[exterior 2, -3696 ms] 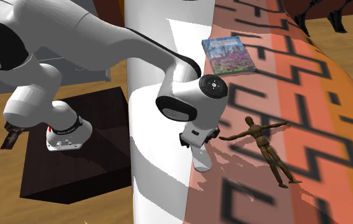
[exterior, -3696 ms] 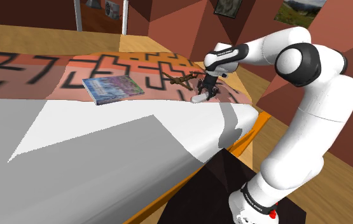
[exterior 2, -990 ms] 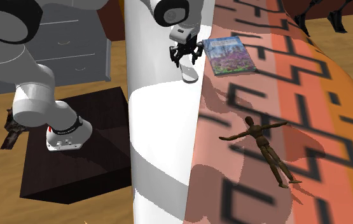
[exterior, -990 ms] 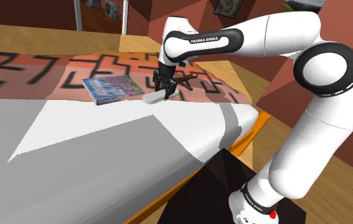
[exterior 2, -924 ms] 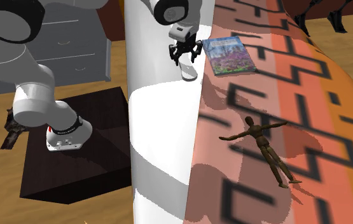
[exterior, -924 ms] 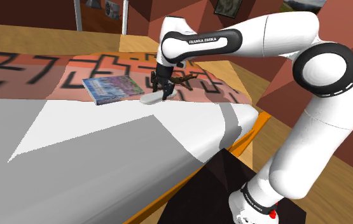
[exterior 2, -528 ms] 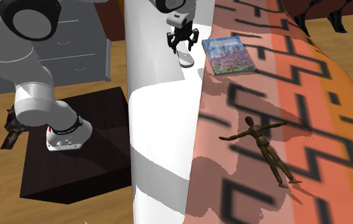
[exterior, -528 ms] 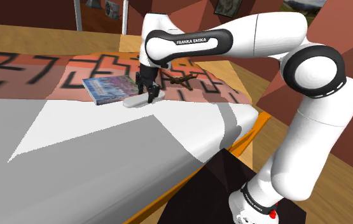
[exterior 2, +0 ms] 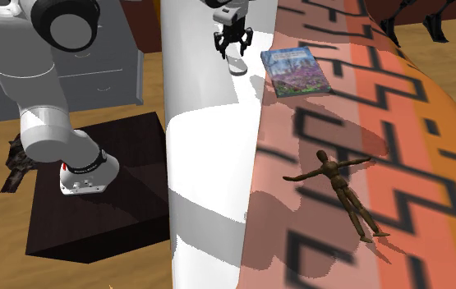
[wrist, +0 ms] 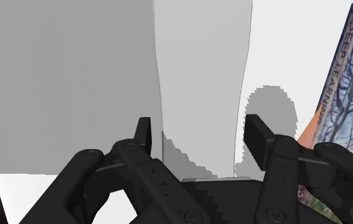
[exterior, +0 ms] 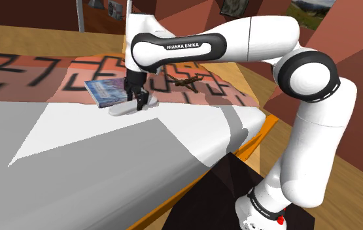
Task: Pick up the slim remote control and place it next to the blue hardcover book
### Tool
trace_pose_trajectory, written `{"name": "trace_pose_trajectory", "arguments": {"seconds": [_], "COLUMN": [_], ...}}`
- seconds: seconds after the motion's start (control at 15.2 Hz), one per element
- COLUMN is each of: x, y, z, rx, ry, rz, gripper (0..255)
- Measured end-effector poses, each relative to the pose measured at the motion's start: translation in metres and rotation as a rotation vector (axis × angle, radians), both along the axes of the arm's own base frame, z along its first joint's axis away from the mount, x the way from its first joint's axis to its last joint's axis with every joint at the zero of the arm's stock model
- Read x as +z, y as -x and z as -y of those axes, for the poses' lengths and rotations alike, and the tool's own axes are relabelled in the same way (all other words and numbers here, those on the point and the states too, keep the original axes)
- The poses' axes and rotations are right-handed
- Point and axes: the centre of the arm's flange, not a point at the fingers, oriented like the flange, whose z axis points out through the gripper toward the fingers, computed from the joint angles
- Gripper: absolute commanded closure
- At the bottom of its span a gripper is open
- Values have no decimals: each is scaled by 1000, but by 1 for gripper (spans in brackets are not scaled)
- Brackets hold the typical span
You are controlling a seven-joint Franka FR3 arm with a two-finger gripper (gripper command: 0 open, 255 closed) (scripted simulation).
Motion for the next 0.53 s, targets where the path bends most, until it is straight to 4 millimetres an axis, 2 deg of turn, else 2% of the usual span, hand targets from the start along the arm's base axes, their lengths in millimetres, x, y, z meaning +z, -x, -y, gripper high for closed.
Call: {"name": "trace_pose_trajectory", "arguments": {"seconds": [0.53], "x": [-41], "y": [-2], "z": [-1], "rx": [0], "ry": [0], "rz": [0], "gripper": [255]}}
